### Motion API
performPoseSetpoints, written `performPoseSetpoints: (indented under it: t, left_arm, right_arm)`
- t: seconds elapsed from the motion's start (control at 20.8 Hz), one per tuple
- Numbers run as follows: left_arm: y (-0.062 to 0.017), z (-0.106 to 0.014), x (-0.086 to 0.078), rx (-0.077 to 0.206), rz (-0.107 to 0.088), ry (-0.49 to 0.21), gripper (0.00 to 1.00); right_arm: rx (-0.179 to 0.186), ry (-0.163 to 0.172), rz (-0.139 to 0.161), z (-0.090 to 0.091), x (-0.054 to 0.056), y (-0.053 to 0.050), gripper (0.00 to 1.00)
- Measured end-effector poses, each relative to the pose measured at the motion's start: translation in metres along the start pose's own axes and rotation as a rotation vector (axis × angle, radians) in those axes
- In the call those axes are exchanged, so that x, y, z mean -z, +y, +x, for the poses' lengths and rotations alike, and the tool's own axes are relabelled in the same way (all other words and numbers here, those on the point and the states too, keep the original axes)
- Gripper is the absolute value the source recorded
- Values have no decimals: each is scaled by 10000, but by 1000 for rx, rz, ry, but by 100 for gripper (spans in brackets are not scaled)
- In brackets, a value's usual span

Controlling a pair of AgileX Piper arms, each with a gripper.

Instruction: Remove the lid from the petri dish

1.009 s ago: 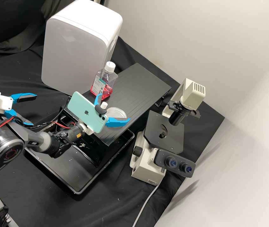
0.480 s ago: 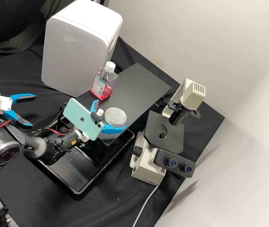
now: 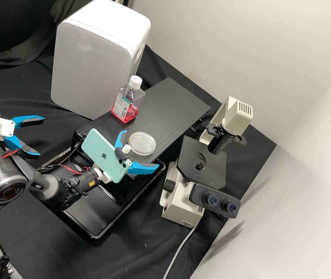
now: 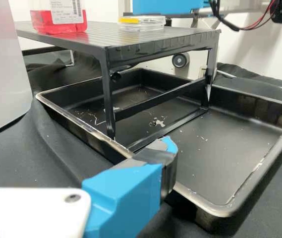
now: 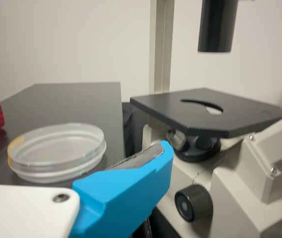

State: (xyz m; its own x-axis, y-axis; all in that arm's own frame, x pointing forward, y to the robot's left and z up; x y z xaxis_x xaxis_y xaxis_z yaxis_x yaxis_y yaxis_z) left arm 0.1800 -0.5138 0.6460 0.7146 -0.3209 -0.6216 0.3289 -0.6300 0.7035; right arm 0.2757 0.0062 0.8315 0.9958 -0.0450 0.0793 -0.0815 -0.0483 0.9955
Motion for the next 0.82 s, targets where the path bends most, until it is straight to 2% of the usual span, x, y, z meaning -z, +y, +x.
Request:
performPoseSetpoints:
  t: [0.29, 0.82]
  left_arm:
    - [-1, 0, -4, 0, 0, -2, 100]
    - [-1, 0, -4, 0, 0, -2, 100]
  right_arm:
    - [21, -24, 9, 71, -71, -63, 100]
    - [33, 15, 9, 172, 25, -111, 100]
